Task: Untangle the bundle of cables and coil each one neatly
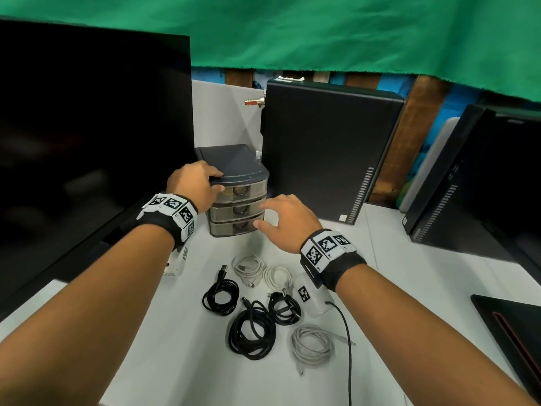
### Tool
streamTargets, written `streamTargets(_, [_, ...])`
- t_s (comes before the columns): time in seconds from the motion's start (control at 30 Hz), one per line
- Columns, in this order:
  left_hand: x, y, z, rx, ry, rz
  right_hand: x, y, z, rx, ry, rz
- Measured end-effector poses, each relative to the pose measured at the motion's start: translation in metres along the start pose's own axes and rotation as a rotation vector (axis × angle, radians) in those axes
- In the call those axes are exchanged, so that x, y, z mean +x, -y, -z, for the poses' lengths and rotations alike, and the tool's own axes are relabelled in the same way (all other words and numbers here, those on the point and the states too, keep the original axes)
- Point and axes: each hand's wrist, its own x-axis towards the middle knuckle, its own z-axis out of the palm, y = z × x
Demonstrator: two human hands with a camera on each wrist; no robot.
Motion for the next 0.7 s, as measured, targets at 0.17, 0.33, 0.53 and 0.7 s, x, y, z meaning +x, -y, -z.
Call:
streamTargets(0.17, [-0.001, -0.002, 0.001, -0.017, 0.029, 0.018, -0.014, -0.022, 0.011, 0.023, 0.027, -0.108])
streamTargets(0.33, [-0.014, -0.006, 0.008, -0.161, 0.112, 0.082, -0.032, -0.032, 0.017, 0.04, 0.132, -0.239])
streamTargets(0.53, [-0.058, -0.009, -0.008, -0.293, -0.082, 0.094, -0.041, -0.032, -0.009, -0.114, 0.339, -0.276])
streamTargets(0.7, [-0.081, -0.017, -0.016, -0.304, 0.074, 0.193, -0.041, -0.028, -0.032, -0.206, 0.425, -0.315])
